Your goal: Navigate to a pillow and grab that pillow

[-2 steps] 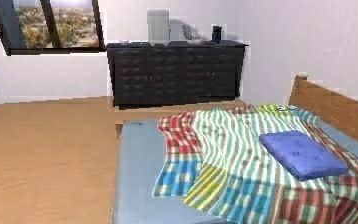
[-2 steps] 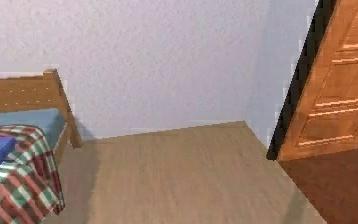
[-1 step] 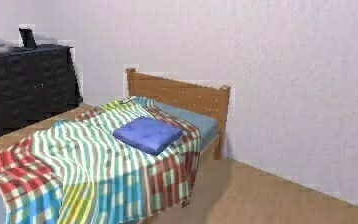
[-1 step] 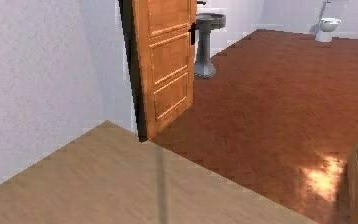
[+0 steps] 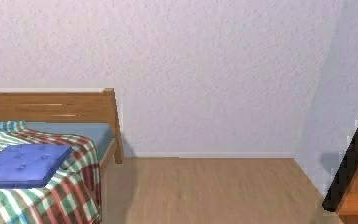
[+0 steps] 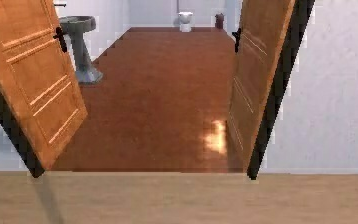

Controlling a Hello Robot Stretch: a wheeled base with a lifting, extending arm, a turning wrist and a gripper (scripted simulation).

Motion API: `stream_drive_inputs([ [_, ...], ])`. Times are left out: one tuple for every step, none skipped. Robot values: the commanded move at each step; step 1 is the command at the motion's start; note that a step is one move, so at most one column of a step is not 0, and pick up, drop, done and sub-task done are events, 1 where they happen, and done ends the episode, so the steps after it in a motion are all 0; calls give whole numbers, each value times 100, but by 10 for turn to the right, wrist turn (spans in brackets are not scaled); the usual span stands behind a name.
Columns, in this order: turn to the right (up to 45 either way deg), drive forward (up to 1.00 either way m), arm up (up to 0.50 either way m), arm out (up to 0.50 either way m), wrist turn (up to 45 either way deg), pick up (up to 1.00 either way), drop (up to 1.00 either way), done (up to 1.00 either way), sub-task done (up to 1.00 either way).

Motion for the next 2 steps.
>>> stream_drive_inputs([
  [0,30,0,0,0,0,0,0,0],
  [-450,0,0,0,0,0,0,0,0],
])
